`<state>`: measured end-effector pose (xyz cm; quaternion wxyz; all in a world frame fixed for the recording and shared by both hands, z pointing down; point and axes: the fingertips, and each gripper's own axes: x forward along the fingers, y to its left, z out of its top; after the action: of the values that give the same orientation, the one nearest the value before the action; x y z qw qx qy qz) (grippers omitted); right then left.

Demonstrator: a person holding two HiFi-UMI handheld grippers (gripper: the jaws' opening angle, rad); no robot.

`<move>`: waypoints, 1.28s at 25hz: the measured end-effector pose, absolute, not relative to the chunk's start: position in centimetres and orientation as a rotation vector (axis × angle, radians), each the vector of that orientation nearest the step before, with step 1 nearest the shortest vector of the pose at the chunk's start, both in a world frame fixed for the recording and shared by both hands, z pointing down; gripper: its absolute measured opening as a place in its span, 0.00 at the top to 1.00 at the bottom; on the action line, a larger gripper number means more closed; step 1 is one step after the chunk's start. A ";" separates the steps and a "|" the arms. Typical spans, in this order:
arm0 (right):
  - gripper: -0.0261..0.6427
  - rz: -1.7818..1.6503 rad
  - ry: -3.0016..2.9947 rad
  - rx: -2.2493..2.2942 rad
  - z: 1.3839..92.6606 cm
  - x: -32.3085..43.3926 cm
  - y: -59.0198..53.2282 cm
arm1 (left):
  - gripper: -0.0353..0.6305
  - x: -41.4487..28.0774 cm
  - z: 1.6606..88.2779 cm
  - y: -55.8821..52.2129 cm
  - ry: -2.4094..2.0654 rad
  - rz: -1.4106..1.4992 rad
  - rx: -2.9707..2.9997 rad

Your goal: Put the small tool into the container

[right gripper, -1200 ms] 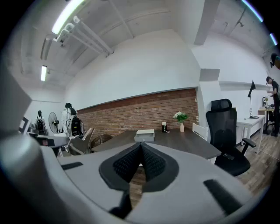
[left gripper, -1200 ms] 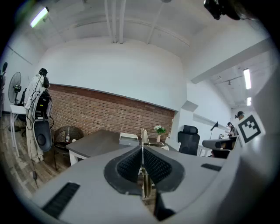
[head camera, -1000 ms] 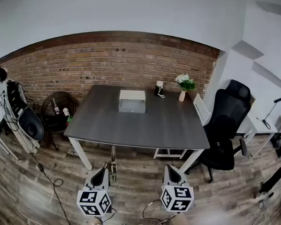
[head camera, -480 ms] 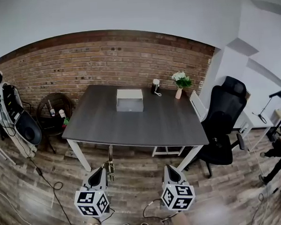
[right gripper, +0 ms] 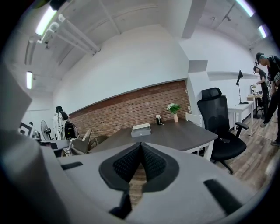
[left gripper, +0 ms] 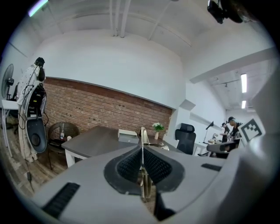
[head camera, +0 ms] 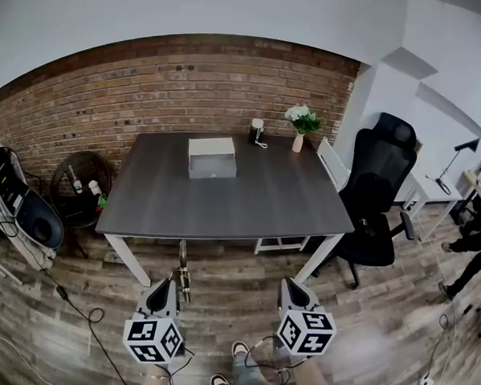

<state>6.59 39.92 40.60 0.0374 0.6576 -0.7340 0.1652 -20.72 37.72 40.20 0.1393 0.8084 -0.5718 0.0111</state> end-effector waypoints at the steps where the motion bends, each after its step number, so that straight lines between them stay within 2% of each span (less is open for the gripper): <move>1: 0.96 0.508 -2.257 2.016 40.7 6.6 39.4 | 0.94 -20.5 40.4 37.2 -1.651 0.035 2.331; 10: 0.96 0.503 -2.287 1.961 41.0 7.0 32.3 | 0.94 -18.9 41.2 30.7 -1.655 0.058 2.329; 32: 0.96 0.522 -2.389 1.820 41.1 13.3 12.1 | 0.94 -13.6 39.9 13.6 -1.802 0.016 2.245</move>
<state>13.33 12.12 41.05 0.0467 0.5965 -0.7828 0.1712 -13.64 13.64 39.90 0.1310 0.7732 -0.6205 0.0055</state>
